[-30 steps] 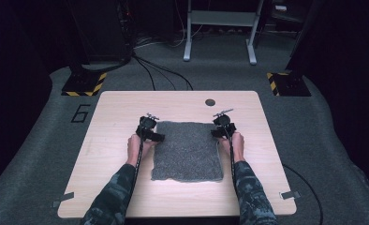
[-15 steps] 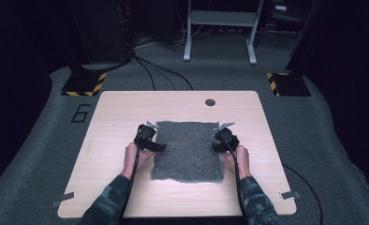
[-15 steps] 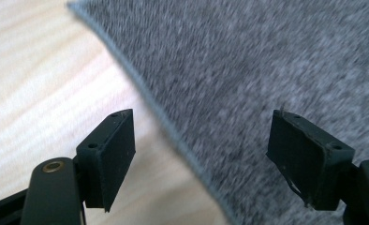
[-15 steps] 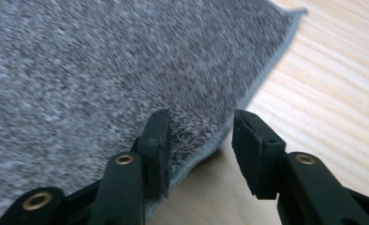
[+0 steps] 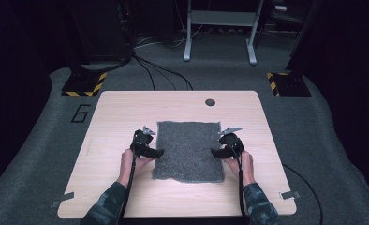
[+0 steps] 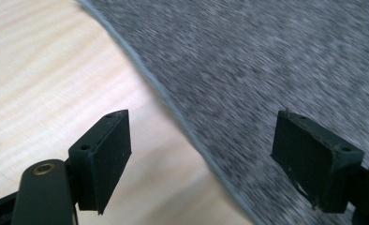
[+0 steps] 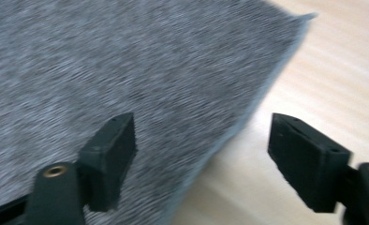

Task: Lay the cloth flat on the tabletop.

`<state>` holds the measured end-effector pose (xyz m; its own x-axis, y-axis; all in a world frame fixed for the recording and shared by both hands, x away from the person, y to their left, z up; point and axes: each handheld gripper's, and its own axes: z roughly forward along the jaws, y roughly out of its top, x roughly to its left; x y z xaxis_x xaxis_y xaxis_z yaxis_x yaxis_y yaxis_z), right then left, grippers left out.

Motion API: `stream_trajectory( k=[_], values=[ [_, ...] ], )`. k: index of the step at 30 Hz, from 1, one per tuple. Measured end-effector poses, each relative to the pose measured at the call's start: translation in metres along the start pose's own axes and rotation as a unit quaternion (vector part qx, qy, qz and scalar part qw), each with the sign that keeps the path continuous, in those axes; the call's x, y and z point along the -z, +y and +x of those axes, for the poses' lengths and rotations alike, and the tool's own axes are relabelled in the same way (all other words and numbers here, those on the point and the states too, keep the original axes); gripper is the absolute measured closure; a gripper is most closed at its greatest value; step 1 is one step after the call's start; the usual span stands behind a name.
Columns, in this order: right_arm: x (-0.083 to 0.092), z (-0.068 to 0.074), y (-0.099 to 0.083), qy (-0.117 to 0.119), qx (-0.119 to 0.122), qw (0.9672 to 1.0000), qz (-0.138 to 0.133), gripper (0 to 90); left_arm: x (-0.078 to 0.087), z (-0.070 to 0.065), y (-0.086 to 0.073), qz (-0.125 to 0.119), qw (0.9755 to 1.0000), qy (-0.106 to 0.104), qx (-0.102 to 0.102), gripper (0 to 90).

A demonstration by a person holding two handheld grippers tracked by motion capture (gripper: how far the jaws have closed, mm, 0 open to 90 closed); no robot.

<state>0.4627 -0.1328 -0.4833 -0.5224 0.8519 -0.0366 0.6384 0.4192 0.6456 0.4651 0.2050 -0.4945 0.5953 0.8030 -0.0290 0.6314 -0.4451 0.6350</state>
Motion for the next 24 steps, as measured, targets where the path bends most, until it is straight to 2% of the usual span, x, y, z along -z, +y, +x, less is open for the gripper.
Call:
stream_trajectory(
  k=[3, 6, 7, 9, 13, 17, 18, 21, 24],
  values=[
    [0.001, 0.012, -0.009, 0.006, 0.009, 0.9998, 0.016, 16.3, 0.004, -0.011, -0.011, 0.004, 0.9999, -0.004, -0.012, 18.0],
    [0.0, 0.018, -0.02, 0.003, 0.017, 0.9996, 0.024, 14.1, 0.004, -0.022, -0.022, 0.011, 0.9996, 0.0, -0.027, 16.5],
    [-0.001, 0.019, -0.024, -0.002, 0.02, 0.9994, 0.026, 13.4, 0.004, -0.025, -0.025, 0.019, 0.9991, 0.005, -0.037, 16.4],
    [-0.002, 0.02, -0.03, -0.01, 0.031, 0.9991, 0.029, 12.1, 0.003, -0.03, -0.032, 0.019, 0.9987, 0.008, -0.046, 15.9],
    [-0.003, 0.015, -0.039, -0.011, 0.026, 0.9992, 0.028, 9.7, 0.006, -0.033, -0.034, 0.022, 0.9977, 0.022, -0.061, 15.6],
    [-0.001, 0.008, -0.042, -0.001, 0.023, 0.9993, 0.03, 9.0, 0.01, -0.03, -0.037, 0.02, 0.9982, 0.015, -0.054, 14.9],
    [0.0, 0.007, -0.042, 0.0, 0.02, 0.9994, 0.028, 8.9, 0.011, -0.029, -0.037, 0.015, 0.9989, 0.01, -0.044, 14.1],
    [0.009, 0.004, -0.04, 0.016, 0.001, 0.9999, 0.005, 8.2, 0.017, -0.022, -0.034, -0.006, 0.9997, -0.003, -0.023, 11.5],
    [0.017, 0.004, -0.035, 0.023, -0.003, 0.9996, -0.015, 6.2, 0.019, -0.017, -0.027, -0.016, 0.9997, -0.014, -0.007, 8.5]
  ],
)
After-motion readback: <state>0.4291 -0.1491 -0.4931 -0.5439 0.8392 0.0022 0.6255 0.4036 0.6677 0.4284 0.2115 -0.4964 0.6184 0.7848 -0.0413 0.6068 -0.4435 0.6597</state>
